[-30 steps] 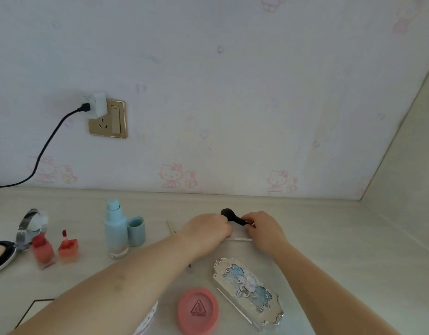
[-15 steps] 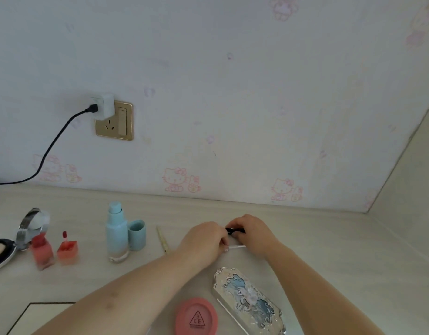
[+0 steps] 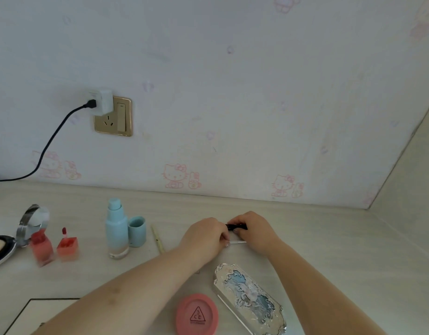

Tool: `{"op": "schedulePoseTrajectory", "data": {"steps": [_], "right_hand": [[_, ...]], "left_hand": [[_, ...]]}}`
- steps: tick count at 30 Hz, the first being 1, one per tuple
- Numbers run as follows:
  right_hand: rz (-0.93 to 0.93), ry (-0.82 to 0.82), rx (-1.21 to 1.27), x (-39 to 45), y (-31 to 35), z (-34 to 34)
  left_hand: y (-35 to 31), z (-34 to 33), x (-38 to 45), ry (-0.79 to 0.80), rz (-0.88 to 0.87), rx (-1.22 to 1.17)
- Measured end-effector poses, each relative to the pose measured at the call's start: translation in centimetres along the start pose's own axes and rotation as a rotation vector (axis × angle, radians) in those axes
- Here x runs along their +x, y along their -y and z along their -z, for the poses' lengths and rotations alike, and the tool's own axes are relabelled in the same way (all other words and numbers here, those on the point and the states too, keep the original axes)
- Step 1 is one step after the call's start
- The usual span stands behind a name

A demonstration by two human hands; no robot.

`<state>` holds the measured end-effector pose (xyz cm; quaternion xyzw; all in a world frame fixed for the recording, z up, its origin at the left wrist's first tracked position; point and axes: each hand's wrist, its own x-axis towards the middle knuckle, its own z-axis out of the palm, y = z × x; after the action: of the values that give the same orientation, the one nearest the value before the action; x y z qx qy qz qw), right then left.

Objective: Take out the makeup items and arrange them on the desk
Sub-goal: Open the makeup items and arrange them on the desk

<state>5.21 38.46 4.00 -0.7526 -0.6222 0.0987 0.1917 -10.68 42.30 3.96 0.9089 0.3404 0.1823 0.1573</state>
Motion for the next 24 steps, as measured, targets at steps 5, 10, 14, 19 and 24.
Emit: {"op": "schedulePoseTrajectory", "data": {"steps": [5, 10, 14, 19, 24], "right_hand": [[-0.004, -0.009, 0.004, 0.0, -0.1, -0.1], [-0.013, -0.023, 0.01, 0.0, -0.2, -0.3], [-0.026, -0.032, 0.022, -0.1, -0.2, -0.3], [-0.036, -0.098, 0.028, -0.8, 0.1, -0.6], [-0.027, -0.259, 0.079, -2.4, 1.2, 0.2]], "left_hand": [[0.1, -0.1, -0.1, -0.007, -0.003, -0.009], [0.2, -0.2, -0.1, -0.015, -0.013, -0.009], [0.3, -0.3, 0.0, -0.008, -0.011, -0.003], [0.3, 0.2, -0.3, -0.065, 0.013, -0.088], [0.4, 1.8, -1.3, -0.101, 0.032, -0.174]]}}
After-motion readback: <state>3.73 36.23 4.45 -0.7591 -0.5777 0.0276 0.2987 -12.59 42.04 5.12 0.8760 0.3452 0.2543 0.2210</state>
